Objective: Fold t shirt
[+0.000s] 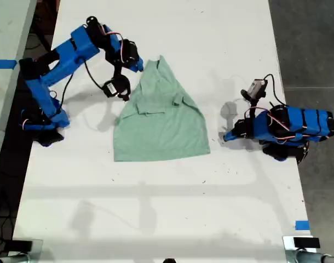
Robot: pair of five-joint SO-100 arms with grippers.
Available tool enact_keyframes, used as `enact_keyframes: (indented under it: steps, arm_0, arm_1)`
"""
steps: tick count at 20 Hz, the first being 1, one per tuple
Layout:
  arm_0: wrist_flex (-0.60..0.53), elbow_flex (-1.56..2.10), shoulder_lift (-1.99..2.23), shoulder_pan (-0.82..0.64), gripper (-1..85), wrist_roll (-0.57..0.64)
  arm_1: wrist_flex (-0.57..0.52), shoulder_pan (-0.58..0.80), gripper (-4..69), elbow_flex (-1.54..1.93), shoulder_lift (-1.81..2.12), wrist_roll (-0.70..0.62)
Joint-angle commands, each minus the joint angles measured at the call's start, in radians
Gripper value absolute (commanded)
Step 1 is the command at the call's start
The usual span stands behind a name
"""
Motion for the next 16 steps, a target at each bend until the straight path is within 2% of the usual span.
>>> enact_keyframes:
  steps: [1,5,7,8,10,11,13,16]
  arm_0:
    - [-0.080,0.296,0.471,0.041,-0.1,-0.011]
    - [-0.502,1.129,1.089,0.325,-0.1,-0.256]
    - [-0.693,1.539,1.410,0.376,-0.1,-0.313]
    - [-0.721,1.712,1.589,0.376,-0.1,-0.327]
    - [-0.597,1.959,1.930,0.342,-0.2,-0.325]
    - [-0.583,1.994,1.894,0.316,-0.2,-0.319]
    - [-0.580,1.990,1.924,0.368,-0.2,-0.344]
    - [-0.557,1.996,1.924,0.371,-0.2,-0.351]
  arm_1:
    - [-0.005,0.002,0.0,0.044,0.006,-0.028]
    - [-0.005,0.005,0.0,0.044,0.006,-0.028]
    - [-0.005,0.005,0.0,0.044,0.006,-0.023]
    - [-0.005,0.003,0.0,0.044,0.006,-0.021]
    - [-0.005,0.005,0.0,0.044,0.006,-0.021]
    - [-0.006,0.006,0.0,0.044,0.006,-0.023]
    - [-0.006,0.008,0.0,0.043,0.006,-0.021]
    - [-0.008,0.009,0.0,0.043,0.006,-0.020]
